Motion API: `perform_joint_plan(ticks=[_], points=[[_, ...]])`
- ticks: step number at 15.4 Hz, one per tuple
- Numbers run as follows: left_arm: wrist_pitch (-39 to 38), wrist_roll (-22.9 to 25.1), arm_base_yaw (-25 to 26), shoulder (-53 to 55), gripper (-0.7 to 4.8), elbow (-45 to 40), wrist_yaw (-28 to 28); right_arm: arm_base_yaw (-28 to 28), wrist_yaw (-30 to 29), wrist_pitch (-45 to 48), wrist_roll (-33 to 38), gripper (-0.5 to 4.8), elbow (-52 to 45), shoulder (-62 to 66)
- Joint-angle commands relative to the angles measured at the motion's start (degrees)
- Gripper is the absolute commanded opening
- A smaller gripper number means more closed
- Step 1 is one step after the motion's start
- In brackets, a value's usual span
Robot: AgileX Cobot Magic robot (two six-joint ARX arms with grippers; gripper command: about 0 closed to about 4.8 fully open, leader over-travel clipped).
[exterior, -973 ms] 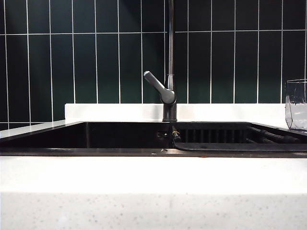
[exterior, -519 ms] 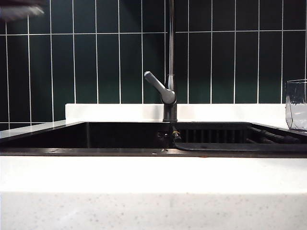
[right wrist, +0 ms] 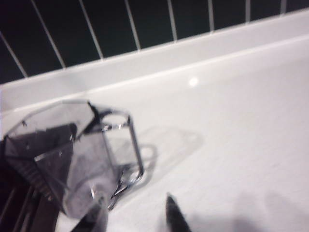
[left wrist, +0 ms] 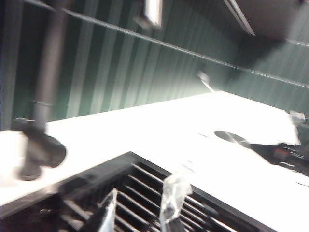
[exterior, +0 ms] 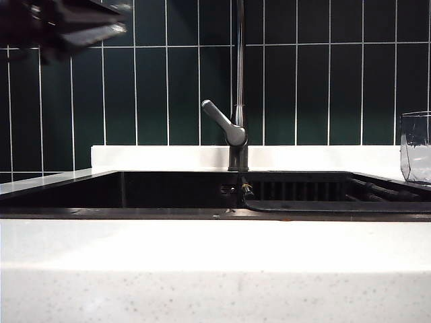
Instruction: Pick up the mug next to the sink, go to the faucet to get some water, pour the water into the sink, and finally put the mug back to its place.
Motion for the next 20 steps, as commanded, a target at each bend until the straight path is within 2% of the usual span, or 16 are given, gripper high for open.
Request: perform_joint_plan(ticks=[1, 3, 4, 5, 6, 7, 10, 13, 15, 20], points=[[0.52, 1.57, -0.52, 2.91, 1.26, 2.34, 1.60, 0.04, -4.33, 16.33, 0.81, 1.59, 0.46, 14.05], [0.68, 1.77, -0.52, 4.33, 1.26, 3.41, 2.14, 0.70, -4.46, 28.37, 2.49, 1.64, 0.46, 23.76], [0.68, 2.21, -0.52, 5.27, 1.27, 4.33, 3.15, 0.79, -4.44, 35.26, 2.45, 1.87, 0.50, 28.37], [0.63, 3.08, -0.52, 6.38, 1.53, 5.40, 3.13, 1.20, -4.39, 39.56, 2.45, 2.20, 0.66, 31.08], [0.61, 3.69, -0.52, 7.30, 1.92, 6.21, 3.08, 1.40, -4.48, 41.70, 2.45, 2.37, 1.09, 33.00], [0.13, 4.09, -0.52, 9.27, 2.69, 8.13, 2.36, 1.42, -4.50, 43.43, 2.43, 2.40, 2.10, 35.78], [-3.56, 4.07, -0.52, 16.96, 3.44, 16.46, 4.28, 1.60, -4.50, 43.43, 1.01, 2.40, 5.09, 40.33], [-8.35, 3.89, -0.52, 22.84, 4.69, 24.00, 6.36, 1.79, -4.50, 43.25, 0.39, 2.40, 6.78, 42.49], [-10.36, 4.31, -0.52, 25.92, 4.79, 27.61, 6.12, 1.79, -4.48, 43.15, -1.55, 2.40, 6.86, 43.04], [-10.45, 5.60, -0.52, 29.57, 4.79, 30.42, 4.59, 1.77, -4.48, 43.17, -4.04, 2.40, 8.59, 46.21]])
